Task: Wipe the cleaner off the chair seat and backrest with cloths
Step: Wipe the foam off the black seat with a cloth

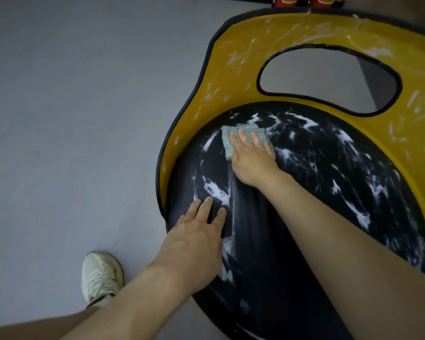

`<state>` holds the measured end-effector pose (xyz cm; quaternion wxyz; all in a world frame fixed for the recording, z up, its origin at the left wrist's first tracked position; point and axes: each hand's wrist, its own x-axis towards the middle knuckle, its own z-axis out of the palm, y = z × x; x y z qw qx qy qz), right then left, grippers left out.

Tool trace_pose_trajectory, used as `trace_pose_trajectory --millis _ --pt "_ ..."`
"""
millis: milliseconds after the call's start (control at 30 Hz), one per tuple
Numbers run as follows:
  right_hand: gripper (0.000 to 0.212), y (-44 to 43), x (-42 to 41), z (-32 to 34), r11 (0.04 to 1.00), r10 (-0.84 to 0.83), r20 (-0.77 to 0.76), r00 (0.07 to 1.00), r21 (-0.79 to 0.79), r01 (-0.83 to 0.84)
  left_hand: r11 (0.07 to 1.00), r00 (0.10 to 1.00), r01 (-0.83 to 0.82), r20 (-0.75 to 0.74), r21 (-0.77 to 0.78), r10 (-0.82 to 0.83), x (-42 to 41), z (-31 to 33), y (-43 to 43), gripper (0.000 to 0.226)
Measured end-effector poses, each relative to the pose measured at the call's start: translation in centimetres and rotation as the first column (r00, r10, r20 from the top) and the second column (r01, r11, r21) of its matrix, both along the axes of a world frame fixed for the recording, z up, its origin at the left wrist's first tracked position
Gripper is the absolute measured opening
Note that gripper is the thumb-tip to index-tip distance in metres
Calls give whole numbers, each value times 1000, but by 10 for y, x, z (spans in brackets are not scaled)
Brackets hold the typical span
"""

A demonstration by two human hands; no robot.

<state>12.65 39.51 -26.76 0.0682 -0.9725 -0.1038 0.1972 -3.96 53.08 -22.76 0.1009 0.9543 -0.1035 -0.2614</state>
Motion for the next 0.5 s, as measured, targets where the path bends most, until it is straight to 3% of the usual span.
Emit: trace_pose_trajectory --millis 133,367,500 --pt "58 -5 -29 8 999 27 15 1000 36 -28 1000 1000 -10 22 -28 10 1 1 2 63" --pt "68 -30 -222 2 998 62 43 997 7 -62 989 999 12 48 -149 -5 -6 -8 23 59" --pt "67 -28 -255 -5 998 70 4 998 2 -70 991 999 31 48 -134 -25 -16 -8 29 64"
